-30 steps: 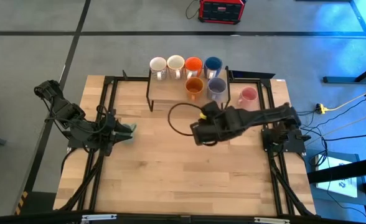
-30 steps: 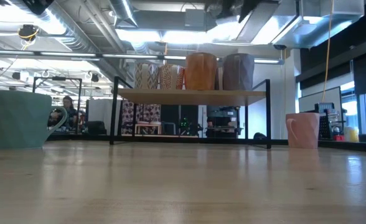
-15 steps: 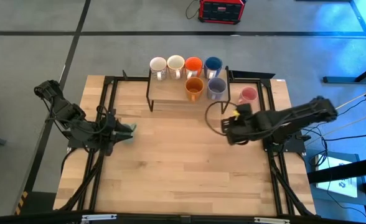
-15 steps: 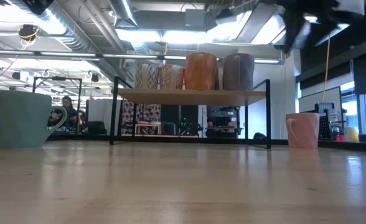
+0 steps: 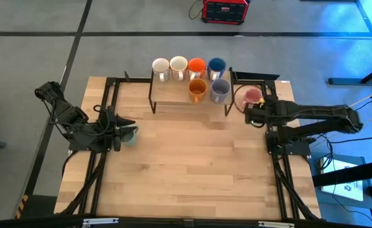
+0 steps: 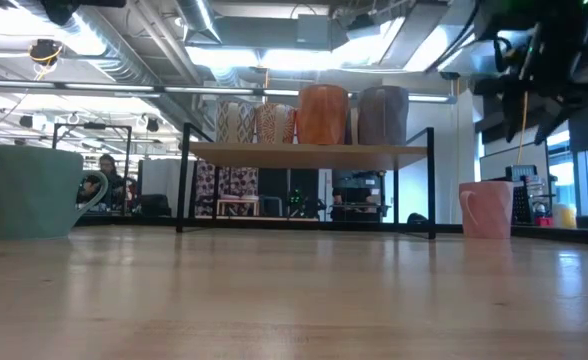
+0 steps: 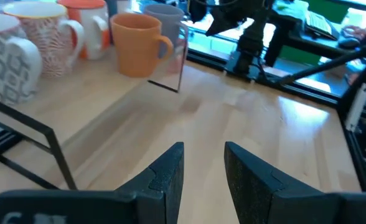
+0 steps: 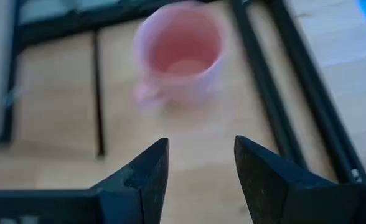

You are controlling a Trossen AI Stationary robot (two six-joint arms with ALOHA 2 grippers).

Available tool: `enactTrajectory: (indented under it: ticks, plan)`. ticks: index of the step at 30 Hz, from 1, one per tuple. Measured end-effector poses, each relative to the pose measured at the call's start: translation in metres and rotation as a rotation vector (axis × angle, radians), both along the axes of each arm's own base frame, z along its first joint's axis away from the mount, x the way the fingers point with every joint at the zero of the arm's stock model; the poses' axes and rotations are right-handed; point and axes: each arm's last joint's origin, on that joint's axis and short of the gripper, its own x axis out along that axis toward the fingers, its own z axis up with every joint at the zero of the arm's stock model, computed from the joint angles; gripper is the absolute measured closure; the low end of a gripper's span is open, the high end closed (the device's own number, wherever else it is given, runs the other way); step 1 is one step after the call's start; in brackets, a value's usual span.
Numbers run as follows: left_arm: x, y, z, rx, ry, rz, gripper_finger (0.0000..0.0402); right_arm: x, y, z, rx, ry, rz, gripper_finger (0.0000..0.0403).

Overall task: Place coffee mugs
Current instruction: Put the pink mug on the shelf

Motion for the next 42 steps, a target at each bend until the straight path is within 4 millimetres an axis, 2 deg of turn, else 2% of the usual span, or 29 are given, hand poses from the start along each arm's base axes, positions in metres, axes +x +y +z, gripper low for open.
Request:
enactTrajectory:
  ticks: [8,13,20,24,34,38,42]
  plan:
    - [0.0,0.001,0.001,0.019,-0.02,0.045,0.0292,-0.004,-0.047,-0.028,-0.092,-0.108,-0.258,0.0236]
    - [0.0,0.001,0.001,0.02,-0.02,0.046,0.0292,-0.013,-0.069,-0.043,-0.025,-0.184,-0.36,0.0236]
    - [0.0,0.001,0.001,0.023,-0.019,0.045,0.0292,-0.031,-0.087,-0.056,0.042,-0.228,-0.501,0.0236]
    - [0.0,0.001,0.001,0.045,-0.011,0.038,0.0292,-0.03,-0.097,-0.058,0.013,-0.328,-0.503,0.0236]
    - [0.0,0.002,0.001,0.054,-0.009,0.038,0.0292,-0.027,-0.107,-0.077,0.106,-0.246,-0.532,0.0237]
    - [0.0,0.002,0.001,0.054,-0.009,0.038,0.0292,-0.026,-0.109,-0.081,0.116,-0.226,-0.535,0.0268]
    - [0.0,0.002,0.001,0.053,-0.009,0.037,0.0292,-0.026,-0.109,-0.08,0.118,-0.218,-0.525,0.0334]
